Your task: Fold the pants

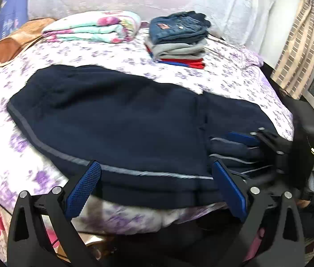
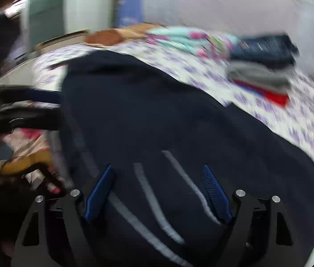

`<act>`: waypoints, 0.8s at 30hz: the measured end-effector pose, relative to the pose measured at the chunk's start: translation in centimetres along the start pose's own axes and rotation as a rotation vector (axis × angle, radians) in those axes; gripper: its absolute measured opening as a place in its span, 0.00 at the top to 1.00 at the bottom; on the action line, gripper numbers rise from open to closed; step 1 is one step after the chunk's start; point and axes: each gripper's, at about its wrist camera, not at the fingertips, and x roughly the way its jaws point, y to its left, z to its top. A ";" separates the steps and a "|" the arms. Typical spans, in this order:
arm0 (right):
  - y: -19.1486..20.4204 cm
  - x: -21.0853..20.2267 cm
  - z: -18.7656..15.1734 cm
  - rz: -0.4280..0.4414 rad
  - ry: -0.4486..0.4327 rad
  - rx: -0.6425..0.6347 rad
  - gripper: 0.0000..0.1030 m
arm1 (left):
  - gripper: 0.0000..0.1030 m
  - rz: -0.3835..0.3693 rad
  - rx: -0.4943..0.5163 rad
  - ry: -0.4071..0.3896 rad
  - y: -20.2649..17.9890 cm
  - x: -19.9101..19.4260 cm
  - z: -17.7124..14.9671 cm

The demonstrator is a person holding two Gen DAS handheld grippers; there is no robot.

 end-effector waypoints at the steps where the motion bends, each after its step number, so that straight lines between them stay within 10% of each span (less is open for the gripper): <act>1: -0.1 -1.6 0.3 0.049 -0.043 0.000 0.21 | 0.05 0.002 -0.012 0.006 0.5 0.0 -0.2; 5: -1.3 -4.7 1.4 -0.009 -0.110 0.003 0.21 | 0.05 -0.015 -0.066 0.038 1.9 1.0 -0.3; 10: -2.2 -1.3 1.0 -0.068 0.038 -0.015 0.49 | 0.05 -0.029 -0.057 0.047 1.3 1.3 -0.5; 14: -1.7 0.9 0.0 -0.021 0.105 -0.035 0.50 | 0.05 -0.033 -0.061 0.049 1.2 1.0 -0.7; 16: -1.3 0.6 -0.2 0.015 0.105 -0.029 0.83 | 0.05 -0.031 -0.069 0.054 1.4 1.1 -0.8; 21: -1.1 -2.7 0.2 0.089 0.034 -0.005 0.83 | 0.05 -0.031 -0.072 0.059 1.4 1.3 -0.9; 24: 0.4 -2.7 0.0 0.089 0.046 -0.079 0.54 | 0.05 -0.032 -0.075 0.060 1.5 1.4 -0.9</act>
